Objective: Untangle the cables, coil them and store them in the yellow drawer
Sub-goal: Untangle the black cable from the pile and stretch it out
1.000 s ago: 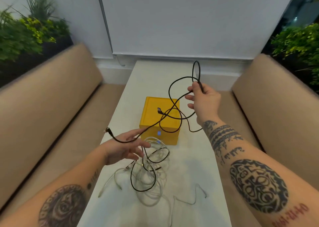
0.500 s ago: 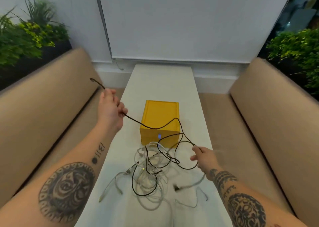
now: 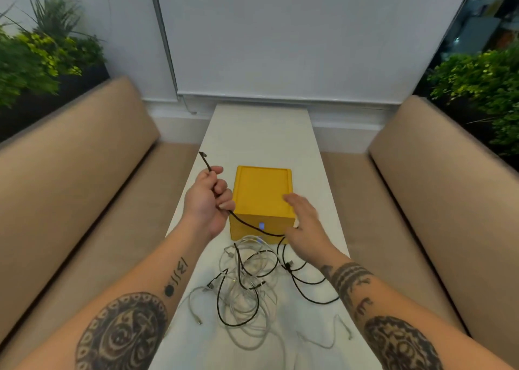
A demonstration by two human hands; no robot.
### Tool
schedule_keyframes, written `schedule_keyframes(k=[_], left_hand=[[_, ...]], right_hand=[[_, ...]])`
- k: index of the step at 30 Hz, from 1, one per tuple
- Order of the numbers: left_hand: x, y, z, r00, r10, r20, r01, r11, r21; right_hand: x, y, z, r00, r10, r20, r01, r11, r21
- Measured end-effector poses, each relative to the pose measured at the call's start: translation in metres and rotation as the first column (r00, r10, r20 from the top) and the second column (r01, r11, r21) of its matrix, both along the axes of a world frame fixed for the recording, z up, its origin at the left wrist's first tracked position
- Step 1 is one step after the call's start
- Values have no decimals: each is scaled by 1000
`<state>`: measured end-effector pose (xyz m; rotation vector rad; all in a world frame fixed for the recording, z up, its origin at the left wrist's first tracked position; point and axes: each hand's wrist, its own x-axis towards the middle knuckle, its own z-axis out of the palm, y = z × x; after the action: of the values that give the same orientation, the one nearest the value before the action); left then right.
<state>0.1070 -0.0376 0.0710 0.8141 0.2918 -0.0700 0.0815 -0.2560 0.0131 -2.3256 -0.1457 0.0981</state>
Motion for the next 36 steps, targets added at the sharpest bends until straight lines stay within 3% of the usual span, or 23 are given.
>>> schedule_keyframes(k=[2,4,7,11,15,19,24,27,30,32,33,36], left_hand=[[-2,-9,7,1000,-6,7,6,996,-85],[0,-12,16,1000,27,17,-24,988,-150],[11,13,29,988,157,17,-149,964,-219],[16,70,29,947,318,-42,-319,925,-207],[10,96,11,888,437,-144,-459,865,-204],[3,101,-21,832,483,-273,-523,847,-95],[-8,99,-65,795,315,-519,-350,936,31],[-19,84,-70,738,297,-606,-99,936,338],[-7,82,-82,831,241,-501,160,759,631],[-10,46,-42,950,122,-288,106,741,663],[-15,25,-18,986,-14,-164,119,745,657],[-23,-25,39,922,-382,68,158,529,834]], right_hand=[[-1,39,30,954,294,56,-284,949,-137],[1,64,41,922,388,17,-376,904,-203],[7,62,44,948,317,26,-311,942,-122],[22,24,41,944,319,86,-265,887,-379],[35,5,42,937,332,109,-236,831,-504],[42,-12,41,954,281,110,-162,783,-600],[45,-24,49,976,187,110,-112,869,-481],[45,-13,66,955,263,136,-187,891,-413],[46,0,92,928,362,88,-303,870,-389],[44,12,110,908,414,63,-360,848,-390],[43,19,117,900,431,65,-374,841,-391],[42,30,136,891,441,105,-375,846,-378]])
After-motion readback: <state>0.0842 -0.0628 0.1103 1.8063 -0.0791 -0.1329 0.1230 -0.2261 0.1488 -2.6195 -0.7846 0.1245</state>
